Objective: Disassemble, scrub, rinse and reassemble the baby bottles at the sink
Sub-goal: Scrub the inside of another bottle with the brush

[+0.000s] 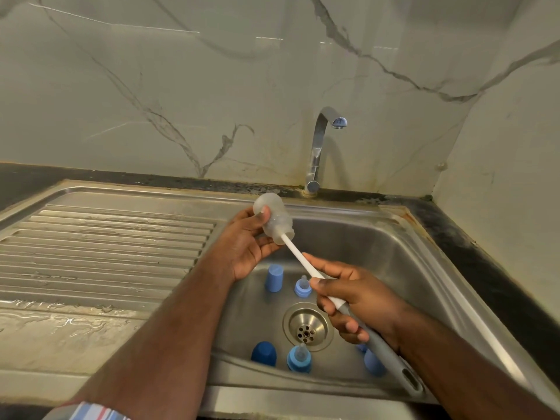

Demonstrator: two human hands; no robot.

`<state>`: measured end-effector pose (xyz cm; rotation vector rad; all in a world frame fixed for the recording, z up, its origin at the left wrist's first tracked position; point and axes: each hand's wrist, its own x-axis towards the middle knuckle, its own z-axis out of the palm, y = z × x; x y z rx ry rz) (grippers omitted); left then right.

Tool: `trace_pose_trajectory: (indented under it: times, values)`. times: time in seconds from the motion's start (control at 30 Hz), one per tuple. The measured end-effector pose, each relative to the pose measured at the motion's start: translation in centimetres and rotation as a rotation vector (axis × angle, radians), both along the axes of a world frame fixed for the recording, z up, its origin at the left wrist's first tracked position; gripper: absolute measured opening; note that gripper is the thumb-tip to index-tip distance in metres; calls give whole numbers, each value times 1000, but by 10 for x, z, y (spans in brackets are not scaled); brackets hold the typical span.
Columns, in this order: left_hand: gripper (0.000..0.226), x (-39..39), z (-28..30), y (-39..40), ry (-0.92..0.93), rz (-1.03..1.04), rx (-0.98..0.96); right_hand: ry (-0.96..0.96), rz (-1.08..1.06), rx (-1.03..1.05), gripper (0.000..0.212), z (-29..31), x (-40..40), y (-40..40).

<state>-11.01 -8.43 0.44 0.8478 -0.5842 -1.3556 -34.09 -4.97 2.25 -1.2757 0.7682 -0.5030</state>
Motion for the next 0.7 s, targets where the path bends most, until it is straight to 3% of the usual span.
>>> trace_pose_trajectory:
  times: [0.13, 0.2, 0.37, 0.43, 0.7]
  values:
    - [51, 1, -2, -1, 1, 16, 9, 225, -35, -214, 49, -1, -1, -1]
    - [52, 0, -1, -1, 13, 13, 1, 249, -83, -270, 50, -1, 2, 1]
    - [46, 1, 1, 0, 52, 14, -22, -98, -48, 61, 46, 3, 5, 4]
    - [47, 2, 2, 1, 63, 12, -33, -148, -4, 131, 46, 3, 4, 3]
    - [38, 4, 2, 1, 71, -14, -30, 242, -50, -239, 49, 4, 1, 0]
